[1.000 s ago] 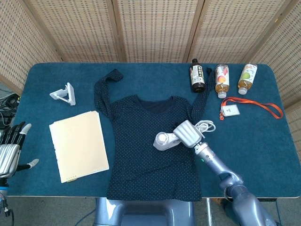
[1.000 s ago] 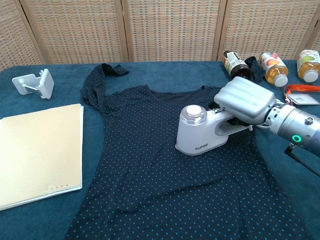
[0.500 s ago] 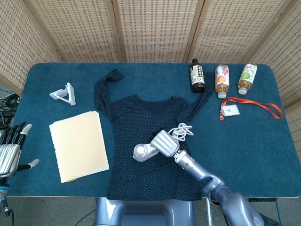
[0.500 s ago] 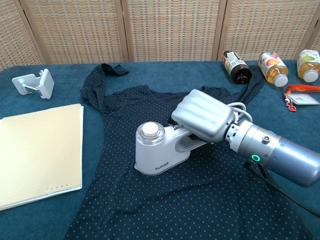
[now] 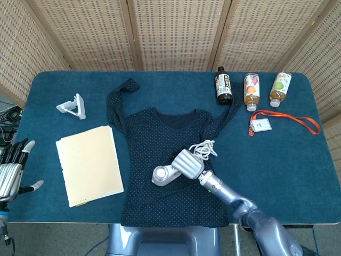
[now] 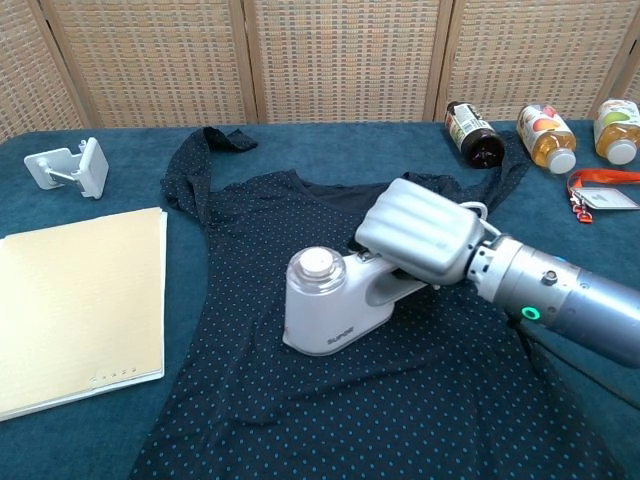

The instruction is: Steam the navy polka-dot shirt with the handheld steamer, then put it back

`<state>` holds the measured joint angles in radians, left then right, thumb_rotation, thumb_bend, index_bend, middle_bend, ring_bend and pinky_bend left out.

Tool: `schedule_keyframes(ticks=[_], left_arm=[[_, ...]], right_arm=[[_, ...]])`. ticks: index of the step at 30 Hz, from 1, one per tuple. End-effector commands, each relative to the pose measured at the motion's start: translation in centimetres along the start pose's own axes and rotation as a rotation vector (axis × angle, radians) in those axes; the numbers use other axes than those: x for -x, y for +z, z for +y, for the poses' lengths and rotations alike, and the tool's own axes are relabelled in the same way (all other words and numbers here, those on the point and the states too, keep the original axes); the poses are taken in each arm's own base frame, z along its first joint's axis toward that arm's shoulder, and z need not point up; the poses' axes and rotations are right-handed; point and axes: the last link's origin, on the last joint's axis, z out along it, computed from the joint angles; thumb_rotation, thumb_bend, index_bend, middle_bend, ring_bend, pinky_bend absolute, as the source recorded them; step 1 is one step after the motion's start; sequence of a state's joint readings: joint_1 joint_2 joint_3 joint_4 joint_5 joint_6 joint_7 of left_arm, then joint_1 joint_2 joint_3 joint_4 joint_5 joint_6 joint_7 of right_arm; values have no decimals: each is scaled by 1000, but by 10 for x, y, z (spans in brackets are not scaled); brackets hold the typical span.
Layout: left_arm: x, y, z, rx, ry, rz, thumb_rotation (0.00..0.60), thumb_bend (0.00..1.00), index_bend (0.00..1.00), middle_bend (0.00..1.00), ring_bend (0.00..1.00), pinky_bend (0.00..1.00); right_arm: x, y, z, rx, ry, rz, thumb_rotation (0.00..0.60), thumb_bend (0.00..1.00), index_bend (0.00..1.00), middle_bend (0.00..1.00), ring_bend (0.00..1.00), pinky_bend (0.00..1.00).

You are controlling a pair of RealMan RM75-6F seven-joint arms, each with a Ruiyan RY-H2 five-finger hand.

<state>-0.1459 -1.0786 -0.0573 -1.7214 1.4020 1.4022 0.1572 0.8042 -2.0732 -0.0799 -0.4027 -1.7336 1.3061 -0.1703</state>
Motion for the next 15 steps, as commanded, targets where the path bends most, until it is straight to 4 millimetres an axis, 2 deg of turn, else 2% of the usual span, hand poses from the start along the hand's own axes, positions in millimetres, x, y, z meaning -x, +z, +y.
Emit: schedule_keyframes(ticks=[1, 7, 15], left_arm=[[0, 0, 0, 2, 2, -1, 600, 0, 0, 0, 0, 0], [2, 0, 3, 9, 8, -3, 600, 0, 0, 0, 0, 0], [4, -1, 9, 25, 15, -13, 600, 0, 0, 0, 0, 0]], right_arm=[[5, -15, 23, 19, -34, -18, 600, 1000, 930, 732, 819, 1000], [12, -41, 60, 71, -72, -63, 600, 1000, 930, 732, 819, 1000], [24, -65, 90, 160, -70, -139, 600, 1000, 930, 732, 819, 1000]])
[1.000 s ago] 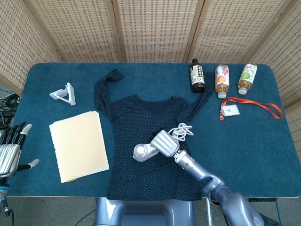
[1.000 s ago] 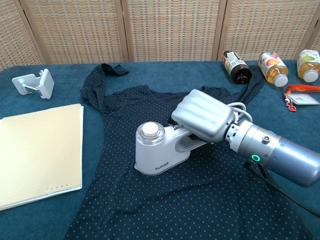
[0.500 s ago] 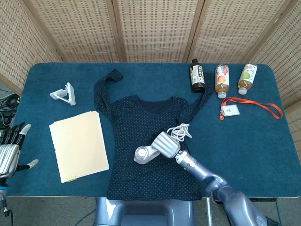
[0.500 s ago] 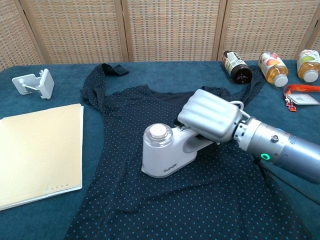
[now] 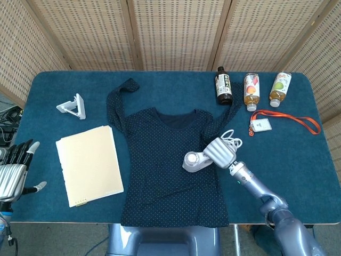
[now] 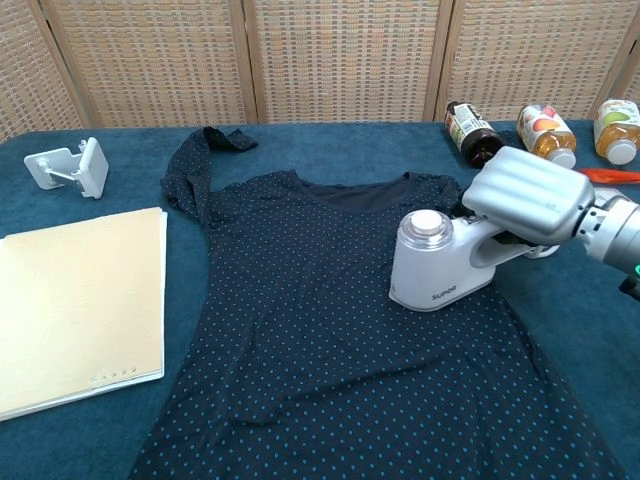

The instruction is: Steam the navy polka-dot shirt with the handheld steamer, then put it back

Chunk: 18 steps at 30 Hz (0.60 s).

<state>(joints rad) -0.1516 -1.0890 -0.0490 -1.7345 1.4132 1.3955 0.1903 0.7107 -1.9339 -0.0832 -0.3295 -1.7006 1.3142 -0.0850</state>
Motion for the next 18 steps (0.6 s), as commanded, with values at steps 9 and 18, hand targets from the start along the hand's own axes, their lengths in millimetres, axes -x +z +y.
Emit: schedule_keyframes(ticks=[9, 18], left_arm=[[1, 0, 3, 3, 3, 0, 600, 0, 0, 0, 0, 0], [1, 0, 1, -4, 0, 2, 600, 0, 0, 0, 0, 0]], right_arm=[[3, -6, -4, 3, 47, -6, 600, 1000, 930, 732, 820, 1000], [-14, 1, -47, -115, 86, 84, 600, 1000, 930, 735, 822, 1000]])
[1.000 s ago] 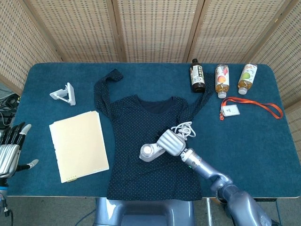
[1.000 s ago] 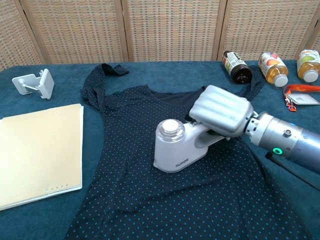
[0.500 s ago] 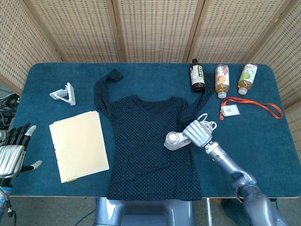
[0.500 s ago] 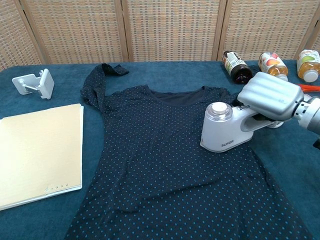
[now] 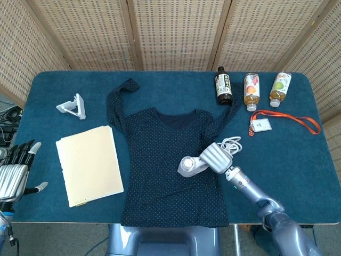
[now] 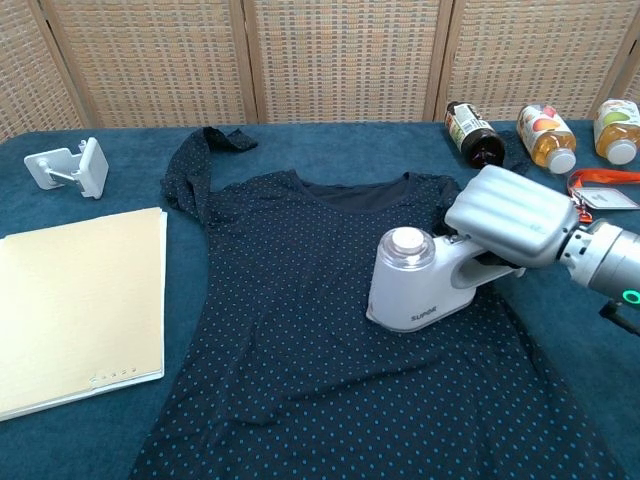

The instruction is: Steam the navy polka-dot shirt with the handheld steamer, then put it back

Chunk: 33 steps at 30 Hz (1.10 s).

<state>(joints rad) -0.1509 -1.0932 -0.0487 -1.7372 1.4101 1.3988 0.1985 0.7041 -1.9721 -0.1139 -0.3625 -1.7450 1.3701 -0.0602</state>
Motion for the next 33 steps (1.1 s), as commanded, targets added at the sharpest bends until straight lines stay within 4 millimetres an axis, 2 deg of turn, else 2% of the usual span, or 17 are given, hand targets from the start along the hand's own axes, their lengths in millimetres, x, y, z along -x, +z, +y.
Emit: schedule_keyframes(ticks=[1, 8, 12, 16, 22, 33], left_arm=[[0, 0, -1, -2, -1, 0, 600, 0, 0, 0, 0, 0], [-1, 0, -2, -3, -4, 3, 600, 0, 0, 0, 0, 0], [-1, 0, -2, -3, -4, 0, 600, 0, 0, 0, 0, 0], [-1, 0, -3, -3, -4, -1, 600, 0, 0, 0, 0, 0], [-1, 0, -2, 0, -4, 0, 600, 0, 0, 0, 0, 0], [0, -1, 1, 4, 0, 1, 600, 0, 0, 0, 0, 0]], right_arm=[[-5, 4, -17, -55, 6, 31, 600, 1000, 930, 735, 822, 1000], [-17, 5, -44, -142, 22, 86, 600, 1000, 930, 735, 823, 1000], [-21, 2, -51, -165, 28, 104, 600, 1000, 930, 735, 823, 1000], [-22, -1, -49, -165, 22, 101, 600, 1000, 930, 735, 823, 1000], [-18, -7, -32, -131, -7, 77, 600, 1000, 930, 735, 823, 1000], [7, -39, 31, 16, -88, -63, 600, 1000, 930, 735, 823, 1000]])
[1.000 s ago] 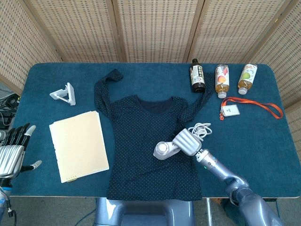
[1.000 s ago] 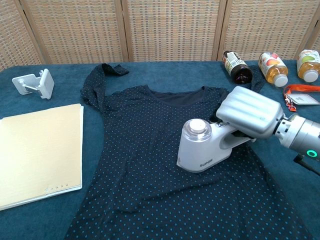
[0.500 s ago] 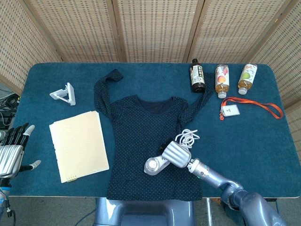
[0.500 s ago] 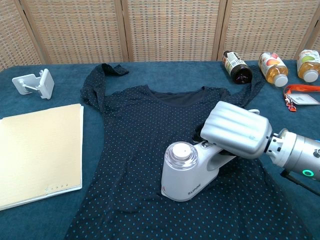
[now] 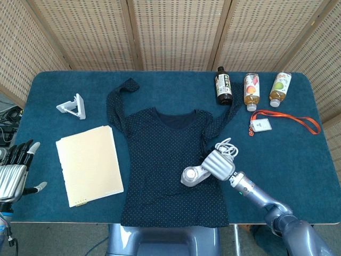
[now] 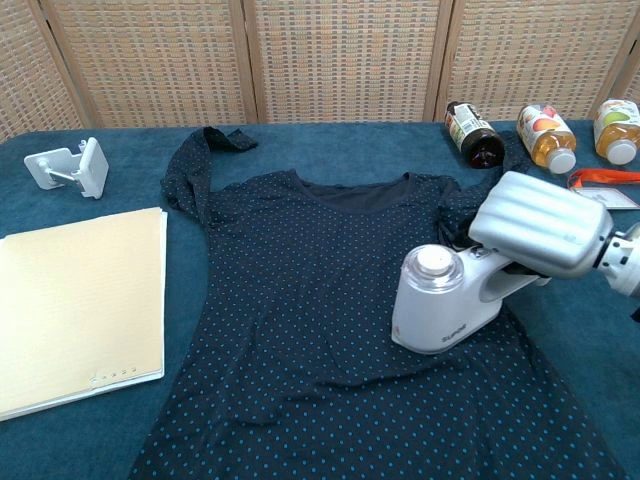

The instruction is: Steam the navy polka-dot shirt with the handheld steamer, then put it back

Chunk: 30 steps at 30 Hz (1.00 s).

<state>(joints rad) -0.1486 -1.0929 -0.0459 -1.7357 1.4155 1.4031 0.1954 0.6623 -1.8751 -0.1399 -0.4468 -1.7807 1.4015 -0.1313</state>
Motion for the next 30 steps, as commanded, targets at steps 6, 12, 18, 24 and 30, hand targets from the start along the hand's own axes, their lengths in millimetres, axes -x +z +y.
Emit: schedule_keyframes(ticks=[6, 12, 18, 24, 30], left_arm=[[1, 0, 3, 5, 2, 0, 600, 0, 0, 0, 0, 0], [1, 0, 5, 8, 2, -1, 600, 0, 0, 0, 0, 0], [1, -1, 5, 11, 2, 0, 600, 0, 0, 0, 0, 0], [1, -2, 5, 12, 0, 2, 600, 0, 0, 0, 0, 0], [0, -3, 4, 11, -2, 6, 600, 0, 0, 0, 0, 0]], right_arm=[[16, -23, 43, 121, -26, -89, 600, 1000, 930, 735, 823, 1000], [17, -32, 52, 147, -12, -90, 600, 1000, 930, 735, 823, 1000], [11, -33, 39, 110, 26, -42, 600, 1000, 930, 735, 823, 1000], [2, -31, 13, 30, 57, 13, 600, 1000, 930, 735, 823, 1000], [-5, -29, -6, -26, 86, 53, 600, 1000, 930, 735, 823, 1000]])
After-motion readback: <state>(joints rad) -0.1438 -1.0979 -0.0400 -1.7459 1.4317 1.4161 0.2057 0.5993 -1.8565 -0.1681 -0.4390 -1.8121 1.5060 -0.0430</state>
